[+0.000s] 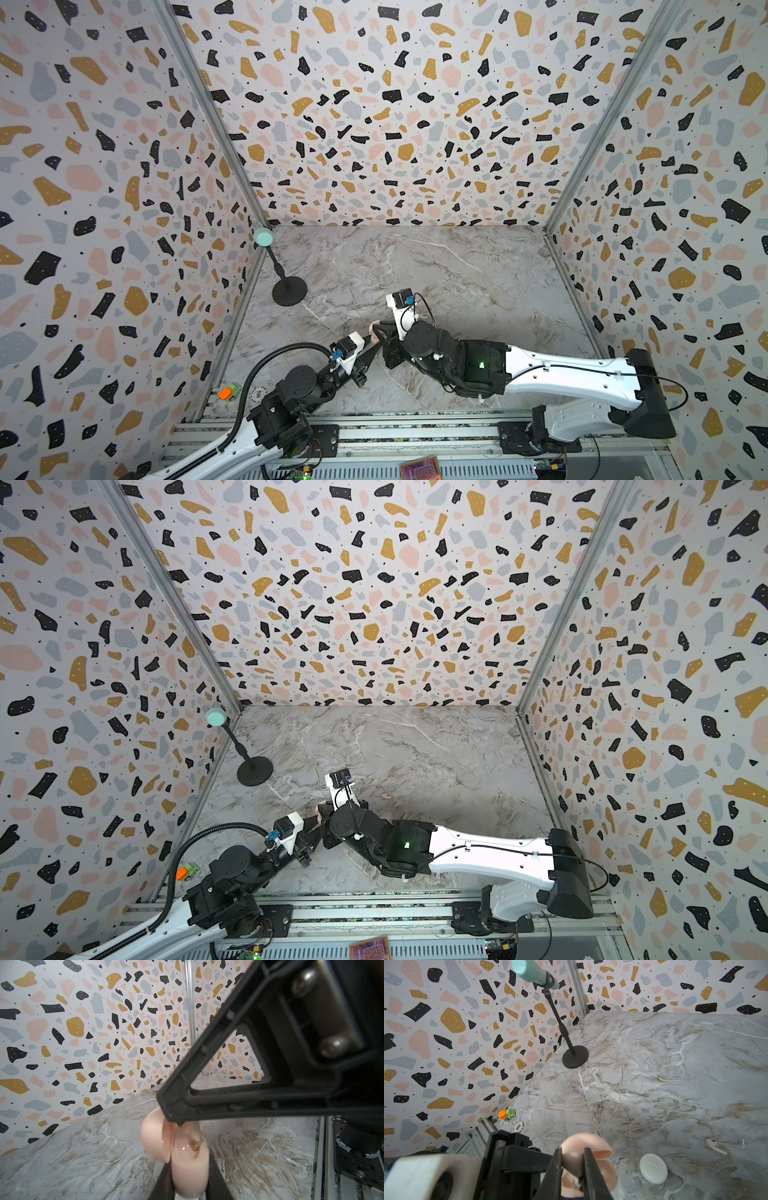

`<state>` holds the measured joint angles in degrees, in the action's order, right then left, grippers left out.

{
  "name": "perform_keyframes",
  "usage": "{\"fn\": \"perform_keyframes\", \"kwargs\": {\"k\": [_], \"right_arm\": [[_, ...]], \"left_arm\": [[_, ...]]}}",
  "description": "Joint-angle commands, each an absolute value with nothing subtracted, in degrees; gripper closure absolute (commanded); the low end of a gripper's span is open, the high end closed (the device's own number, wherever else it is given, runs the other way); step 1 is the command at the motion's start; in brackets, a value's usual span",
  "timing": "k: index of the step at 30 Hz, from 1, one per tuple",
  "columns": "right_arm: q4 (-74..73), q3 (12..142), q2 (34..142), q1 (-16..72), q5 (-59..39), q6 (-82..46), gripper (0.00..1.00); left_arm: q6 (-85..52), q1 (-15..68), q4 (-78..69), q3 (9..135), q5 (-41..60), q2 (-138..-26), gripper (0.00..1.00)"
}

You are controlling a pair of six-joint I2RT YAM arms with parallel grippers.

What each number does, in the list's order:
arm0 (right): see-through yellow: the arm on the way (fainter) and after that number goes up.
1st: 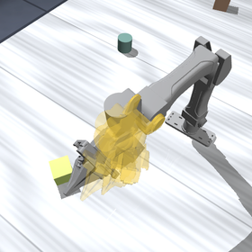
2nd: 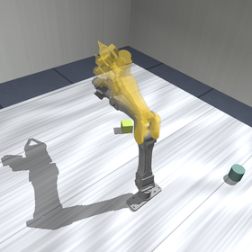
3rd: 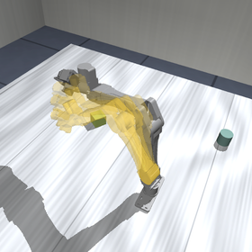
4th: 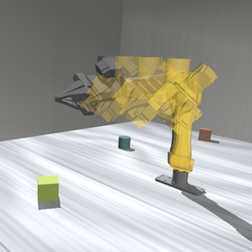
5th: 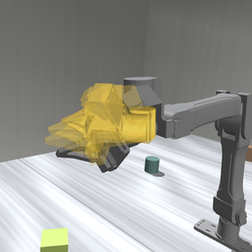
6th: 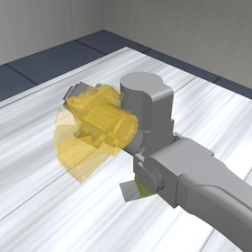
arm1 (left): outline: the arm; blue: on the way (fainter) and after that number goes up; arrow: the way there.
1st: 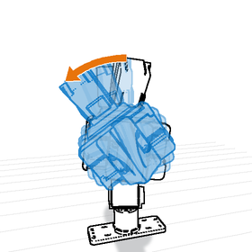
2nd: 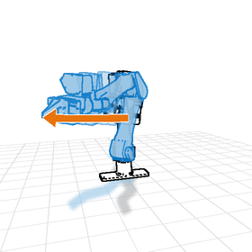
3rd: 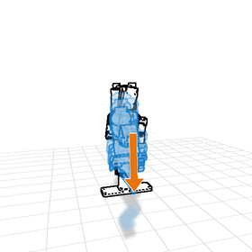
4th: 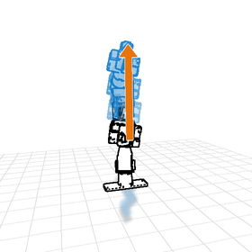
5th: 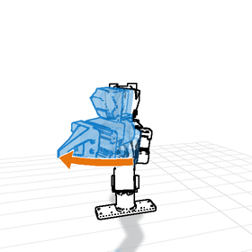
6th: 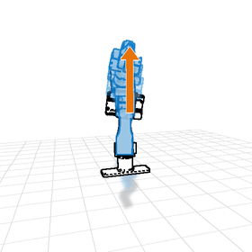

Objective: Insert the wireless bluetooth earbuds into the charging case
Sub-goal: 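Lower the pink earbud into the open pink case held by the left gripper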

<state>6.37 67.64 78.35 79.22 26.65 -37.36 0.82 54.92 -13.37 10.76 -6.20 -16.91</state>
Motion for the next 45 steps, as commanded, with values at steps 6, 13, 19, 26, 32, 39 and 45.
{"fn": "perform_keyframes", "kwargs": {"k": [6, 13, 19, 26, 32, 39, 45], "right_arm": [[5.5, 67.3, 77.9, 80.0, 28.0, -36.5, 1.00], [5.9, 66.9, 77.8, 80.0, 28.7, -36.4, 1.00], [6.0, 66.8, 77.8, 80.0, 29.1, -36.1, 1.00], [6.0, 66.5, 77.6, 80.1, 29.0, -36.3, 1.00], [5.9, 66.0, 77.2, 80.2, 28.9, -36.0, 1.00], [5.5, 65.2, 77.2, 80.3, 28.5, -36.1, 1.00], [5.4, 64.8, 77.2, 80.4, 28.5, -35.9, 1.00]], "left_arm": [[-0.3, 54.5, -17.0, 12.7, -5.1, -17.2, 1.00], [-0.6, 54.1, -17.2, 12.6, -4.2, -17.3, 1.00], [-0.8, 54.1, -17.5, 12.6, -3.2, -17.6, 1.00], [-1.1, 53.9, -17.7, 12.5, -3.1, -17.3, 1.00], [-1.4, 53.7, -17.7, 12.4, -3.2, -17.1, 1.00], [-1.6, 53.5, -17.8, 12.3, -3.5, -16.7, 1.00], [-1.7, 53.5, -17.8, 12.3, -3.5, -16.6, 1.00]]}}
